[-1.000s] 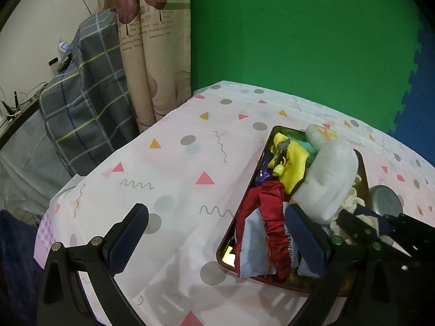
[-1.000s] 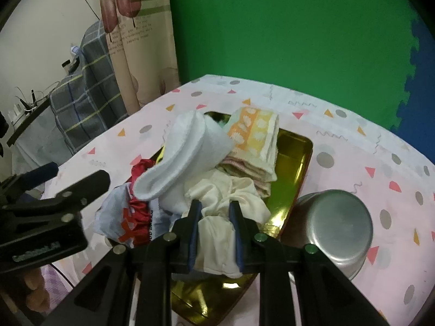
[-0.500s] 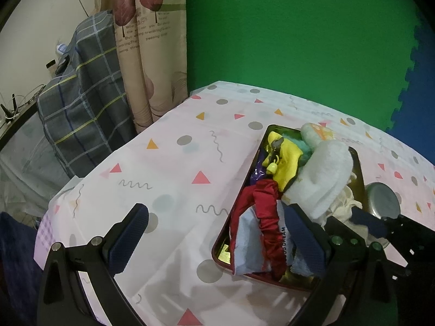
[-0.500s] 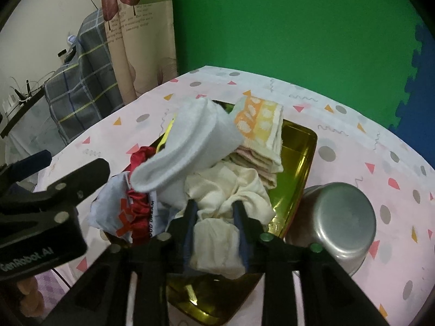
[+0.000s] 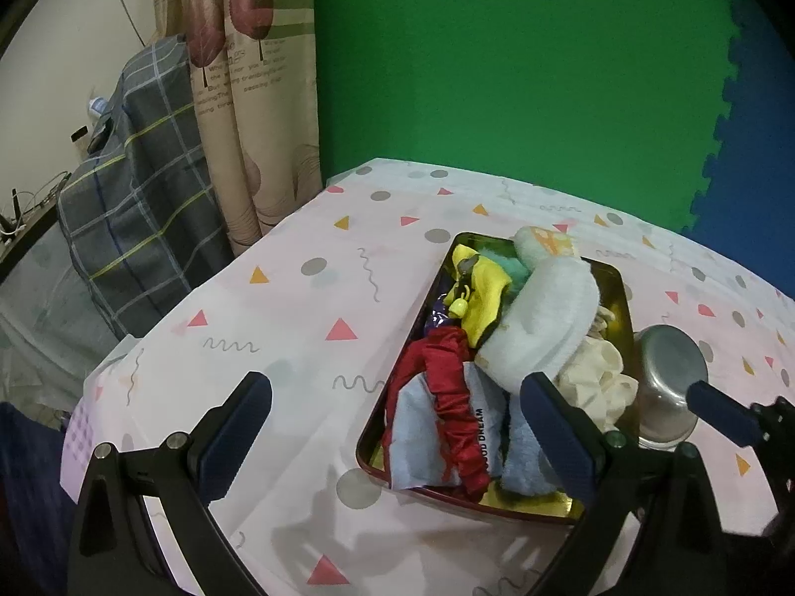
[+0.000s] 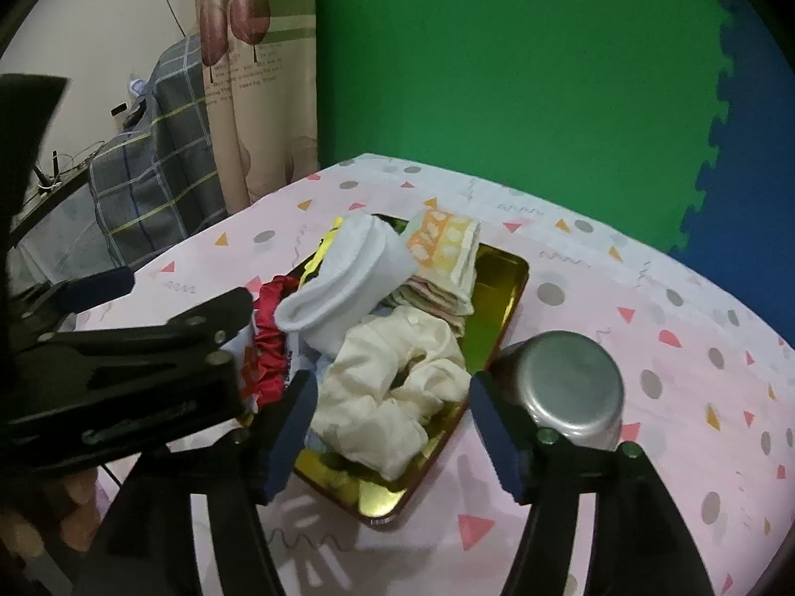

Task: Organize soft objects

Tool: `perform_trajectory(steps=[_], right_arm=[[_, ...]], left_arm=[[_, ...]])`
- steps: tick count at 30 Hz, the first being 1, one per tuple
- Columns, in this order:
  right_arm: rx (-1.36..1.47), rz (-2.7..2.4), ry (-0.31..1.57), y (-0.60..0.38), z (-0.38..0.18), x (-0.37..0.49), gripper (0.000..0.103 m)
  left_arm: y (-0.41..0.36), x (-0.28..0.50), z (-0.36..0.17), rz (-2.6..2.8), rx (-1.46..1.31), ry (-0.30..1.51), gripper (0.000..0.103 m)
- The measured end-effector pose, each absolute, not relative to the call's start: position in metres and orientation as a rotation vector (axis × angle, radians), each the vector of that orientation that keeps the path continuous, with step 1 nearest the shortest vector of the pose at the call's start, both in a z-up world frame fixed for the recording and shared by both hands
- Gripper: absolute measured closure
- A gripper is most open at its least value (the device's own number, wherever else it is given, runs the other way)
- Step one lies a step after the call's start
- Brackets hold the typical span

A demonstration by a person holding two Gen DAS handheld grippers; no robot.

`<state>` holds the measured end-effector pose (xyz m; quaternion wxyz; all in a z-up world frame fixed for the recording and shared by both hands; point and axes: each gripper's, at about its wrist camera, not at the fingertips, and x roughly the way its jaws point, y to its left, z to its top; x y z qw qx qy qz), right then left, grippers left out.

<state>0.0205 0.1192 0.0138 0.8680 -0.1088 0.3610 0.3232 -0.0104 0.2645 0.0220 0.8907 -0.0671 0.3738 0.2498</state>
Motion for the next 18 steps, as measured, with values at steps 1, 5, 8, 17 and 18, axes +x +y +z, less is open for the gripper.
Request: perform_trajectory(steps=[1,5,8,17,18], right_arm=[[-0.229,0.675,0.753,0.118,0.015,0.019,0.029],[-0.238,0.667,0.727,0.114,0.022,0.009,0.024],[-0.237,0.665,0.712,0.111,0.025,0.004,0.024],[-0.239,0.648,0.711,0.106,0.026,-0.004,0.024],[-0.239,0.648,0.714,0.106,0.024,-0.003,0.024]], left_arm=[[0.264,-0.010,0.022,0.517,-0.140,0.775,0.003],[0.260,-0.011,0.023,0.511,-0.130,0.773,0.003],[0.257,-0.011,0.024,0.506,-0.127,0.771,0.003],[0.255,-0.011,0.025,0.501,-0.125,0.768,0.003],[0.255,-0.011,0.025,0.502,-0.125,0.769,0.003]])
